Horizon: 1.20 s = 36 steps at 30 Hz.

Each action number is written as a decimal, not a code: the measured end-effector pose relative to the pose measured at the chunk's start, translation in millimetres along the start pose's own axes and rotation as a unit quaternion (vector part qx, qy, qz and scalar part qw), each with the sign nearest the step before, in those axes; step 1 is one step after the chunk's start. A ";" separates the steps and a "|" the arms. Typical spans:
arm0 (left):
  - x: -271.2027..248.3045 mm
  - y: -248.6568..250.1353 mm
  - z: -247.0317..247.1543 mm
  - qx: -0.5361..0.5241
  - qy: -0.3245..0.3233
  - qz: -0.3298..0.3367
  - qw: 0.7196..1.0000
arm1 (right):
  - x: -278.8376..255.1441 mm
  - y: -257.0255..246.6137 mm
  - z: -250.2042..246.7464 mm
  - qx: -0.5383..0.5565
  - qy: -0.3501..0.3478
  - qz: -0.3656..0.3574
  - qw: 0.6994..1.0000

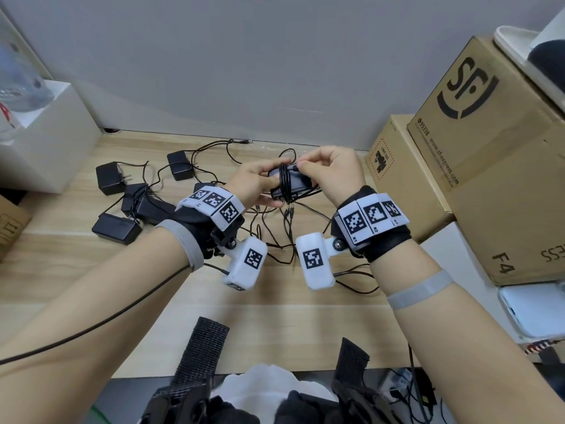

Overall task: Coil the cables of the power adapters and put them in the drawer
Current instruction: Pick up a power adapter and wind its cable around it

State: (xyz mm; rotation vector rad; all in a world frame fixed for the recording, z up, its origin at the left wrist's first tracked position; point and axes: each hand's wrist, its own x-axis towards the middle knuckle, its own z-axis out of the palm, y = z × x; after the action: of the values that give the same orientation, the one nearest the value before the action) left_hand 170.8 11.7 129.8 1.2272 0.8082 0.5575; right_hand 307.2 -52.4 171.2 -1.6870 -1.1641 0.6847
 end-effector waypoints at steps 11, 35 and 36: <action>1.5 1.2 3.6 -0.017 0.001 0.025 1.000 | 4.6 -2.9 -1.5 -0.077 0.008 -0.010 0.997; -5.9 14.3 11.8 0.026 0.064 0.082 0.994 | 1.5 -1.4 6.2 -0.073 0.026 -0.006 0.997; -5.9 14.6 11.1 0.037 0.073 0.087 0.993 | 0.6 -1.0 6.2 -0.064 0.016 0.003 0.998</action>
State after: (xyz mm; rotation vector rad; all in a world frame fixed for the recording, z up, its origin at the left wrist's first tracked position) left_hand 176.7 4.4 146.6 1.3443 0.8554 0.7721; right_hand 301.9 -49.3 169.7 -1.8022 -1.2023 0.5958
